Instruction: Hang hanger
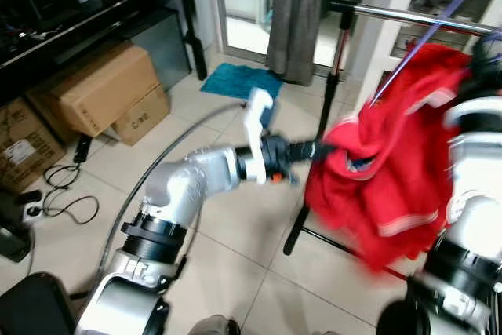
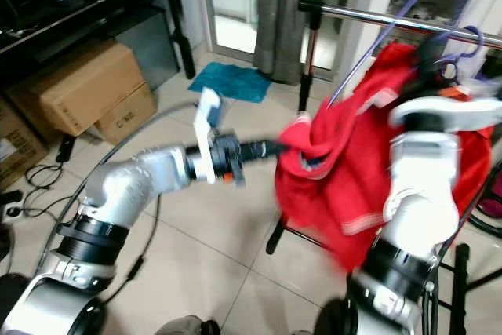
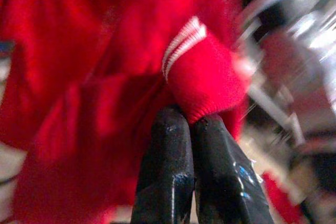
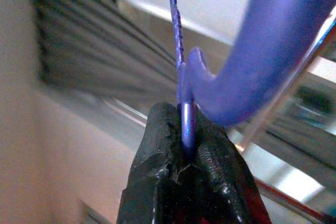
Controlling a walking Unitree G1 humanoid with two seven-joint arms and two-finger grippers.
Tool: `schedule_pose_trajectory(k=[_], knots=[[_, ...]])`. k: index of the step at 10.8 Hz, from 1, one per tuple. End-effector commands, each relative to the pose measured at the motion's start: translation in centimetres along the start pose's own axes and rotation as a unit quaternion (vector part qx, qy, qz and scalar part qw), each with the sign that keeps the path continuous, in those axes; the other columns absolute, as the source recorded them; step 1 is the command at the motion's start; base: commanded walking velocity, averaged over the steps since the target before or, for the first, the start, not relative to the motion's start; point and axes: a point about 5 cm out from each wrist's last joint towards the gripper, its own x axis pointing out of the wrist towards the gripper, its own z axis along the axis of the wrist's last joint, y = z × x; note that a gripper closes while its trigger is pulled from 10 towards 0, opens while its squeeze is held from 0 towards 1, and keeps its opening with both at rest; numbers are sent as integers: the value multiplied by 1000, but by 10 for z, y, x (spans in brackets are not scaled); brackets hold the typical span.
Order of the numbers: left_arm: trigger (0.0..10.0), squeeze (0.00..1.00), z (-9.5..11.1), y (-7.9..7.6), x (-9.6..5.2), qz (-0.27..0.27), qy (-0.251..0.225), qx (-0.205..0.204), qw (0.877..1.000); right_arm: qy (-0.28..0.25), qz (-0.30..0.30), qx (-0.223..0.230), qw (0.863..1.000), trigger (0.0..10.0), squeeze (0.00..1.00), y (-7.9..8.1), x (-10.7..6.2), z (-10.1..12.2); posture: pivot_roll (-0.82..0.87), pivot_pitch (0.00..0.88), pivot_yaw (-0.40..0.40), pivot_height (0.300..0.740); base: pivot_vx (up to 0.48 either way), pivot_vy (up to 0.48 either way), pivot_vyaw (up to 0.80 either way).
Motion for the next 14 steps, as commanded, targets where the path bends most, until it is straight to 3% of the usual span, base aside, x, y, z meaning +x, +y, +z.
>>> schedule_pose_trajectory(k=[1,2,4,5,6,7,8,9,10,11,12,13,14], knots=[[0,0,-6,7,-6,25,21,17,999,-36,35,67,996,0,0,14,3,10,2,0,79,740,0,0,0],[0,0,-13,18,-17,66,48,39,996,-59,38,109,992,0,0,13,4,19,2,0,79,740,0,0,0],[0,0,-24,37,-44,129,90,63,986,-75,18,95,993,0,0,4,4,29,5,0,73,740,0,0,0],[0,0,-26,40,-49,140,95,65,983,-77,15,97,992,0,0,2,4,31,5,0,73,740,0,0,0],[0,0,-28,53,-73,193,97,67,974,-37,22,9,999,0,0,3,5,28,6,0,71,740,0,0,0],[0,0,-23,61,-91,233,84,76,966,3,31,-92,995,0,0,5,4,19,13,0,64,740,0,0,0],[0,0,-18,62,-92,238,68,80,965,14,30,-106,994,0,0,4,4,15,17,0,62,740,0,0,0],[0,0,3,58,-86,237,-4,92,967,119,39,-256,958,0,0,-4,-7,-7,24,0,55,740,0,0,0],[0,0,5,54,-81,239,-17,101,966,214,44,-374,901,0,0,-14,-24,-24,21,0,60,740,0,0,0],[0,0,4,51,-80,248,-25,106,963,278,39,-422,862,0,0,-25,-43,-32,14,0,69,740,0,0,0],[0,0,5,49,-79,285,-48,114,951,381,-5,-440,813,0,0,-47,-76,-40,4,0,78,740,0,0,0],[10000,0,7,47,-80,310,-66,118,941,430,-51,-466,772,10000,0,-66,-105,-41,-7,0,90,740,0,0,0],[10000,0,5,47,-80,325,-58,120,936,436,-87,-485,753,10000,0,-78,-119,-38,-9,0,91,740,0,0,0]])
